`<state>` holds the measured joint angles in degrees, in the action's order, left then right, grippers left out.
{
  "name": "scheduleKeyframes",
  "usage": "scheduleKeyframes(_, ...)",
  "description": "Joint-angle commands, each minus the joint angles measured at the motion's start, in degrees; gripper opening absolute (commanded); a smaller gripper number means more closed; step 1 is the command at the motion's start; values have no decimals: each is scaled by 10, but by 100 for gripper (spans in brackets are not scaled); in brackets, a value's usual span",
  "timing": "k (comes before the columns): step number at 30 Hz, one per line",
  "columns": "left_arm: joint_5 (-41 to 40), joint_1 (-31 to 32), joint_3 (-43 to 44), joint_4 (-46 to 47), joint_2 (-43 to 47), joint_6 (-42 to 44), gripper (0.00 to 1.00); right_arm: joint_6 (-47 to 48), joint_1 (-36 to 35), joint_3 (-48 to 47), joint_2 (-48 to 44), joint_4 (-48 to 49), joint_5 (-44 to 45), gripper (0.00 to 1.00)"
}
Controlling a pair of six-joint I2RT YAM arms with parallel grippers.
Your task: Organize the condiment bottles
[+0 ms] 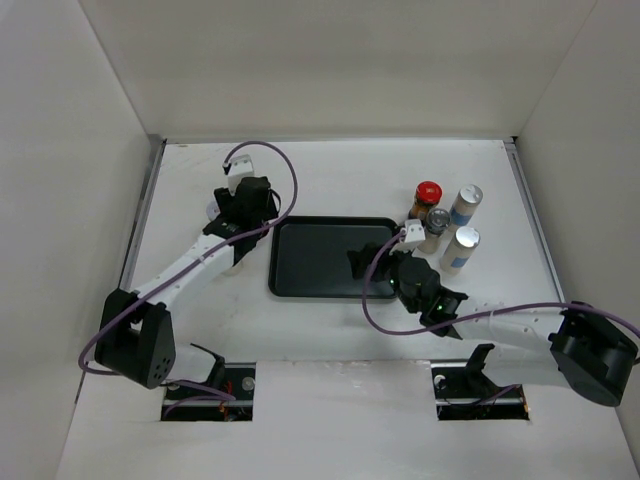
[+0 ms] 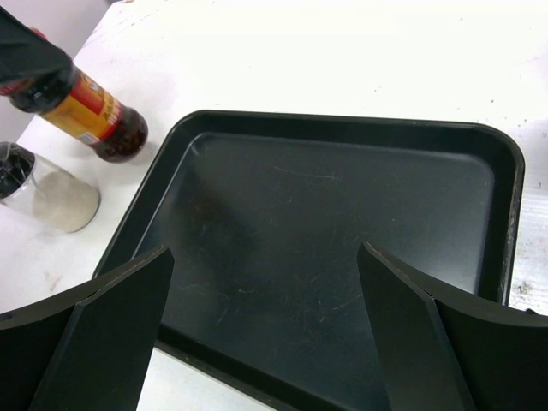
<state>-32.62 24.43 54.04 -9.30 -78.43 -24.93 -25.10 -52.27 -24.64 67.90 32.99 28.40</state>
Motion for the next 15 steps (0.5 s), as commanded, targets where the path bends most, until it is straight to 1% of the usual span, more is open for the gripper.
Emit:
scheduleKeyframes(1, -31, 17, 51, 70, 54, 15, 29, -5, 5, -8, -18, 24, -4, 96)
scheduleKeyframes(6, -21, 65, 60, 75, 49, 11, 29, -8, 20, 3, -36, 24, 3, 96)
scheduleKeyframes(11, -7, 106, 81, 89, -4, 5, 30, -12, 27, 7, -40, 23, 11, 95)
scheduleKeyframes(15, -7, 118, 80, 118, -46, 3, 30, -12, 27, 9, -46, 23, 12, 96)
